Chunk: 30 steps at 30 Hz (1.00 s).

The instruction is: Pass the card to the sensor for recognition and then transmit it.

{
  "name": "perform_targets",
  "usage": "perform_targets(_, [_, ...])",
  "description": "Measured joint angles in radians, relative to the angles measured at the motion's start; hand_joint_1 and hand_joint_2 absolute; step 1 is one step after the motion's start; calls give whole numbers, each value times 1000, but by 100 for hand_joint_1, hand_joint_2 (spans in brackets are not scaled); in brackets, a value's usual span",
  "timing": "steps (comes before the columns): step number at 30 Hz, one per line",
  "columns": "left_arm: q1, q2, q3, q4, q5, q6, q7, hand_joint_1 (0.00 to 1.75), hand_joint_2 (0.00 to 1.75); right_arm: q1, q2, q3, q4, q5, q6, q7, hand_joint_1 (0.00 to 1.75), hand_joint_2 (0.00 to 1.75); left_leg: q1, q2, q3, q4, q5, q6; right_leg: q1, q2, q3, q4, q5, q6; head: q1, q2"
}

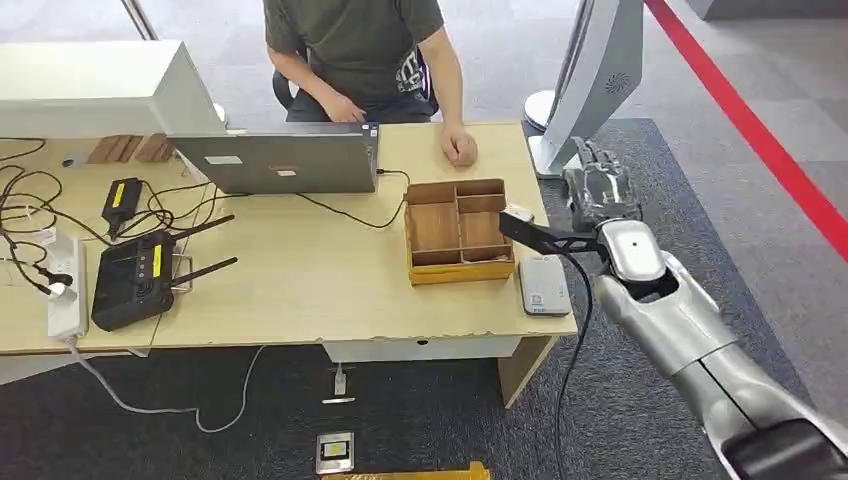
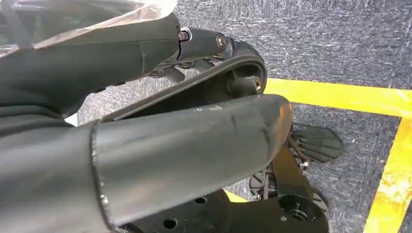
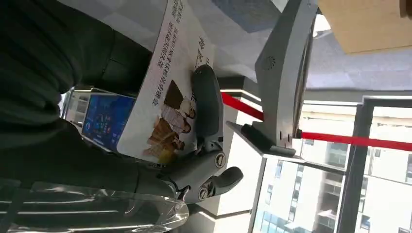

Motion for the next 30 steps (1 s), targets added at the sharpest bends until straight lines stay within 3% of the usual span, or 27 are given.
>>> perform_targets(11, [0, 10, 0, 0, 5, -1, 6, 0, 0, 58, 22, -5, 58, 70, -6, -14, 175, 175, 0, 0, 0, 0, 0, 0, 0, 0, 0, 0, 0, 0, 0, 0])
perform_targets(30, [0, 14, 0, 0, 8, -6, 4, 0, 0, 115, 47, -19, 124, 77, -35, -27, 175, 175, 0, 0, 0, 0, 0, 0, 0, 0, 0, 0, 0, 0, 0, 0])
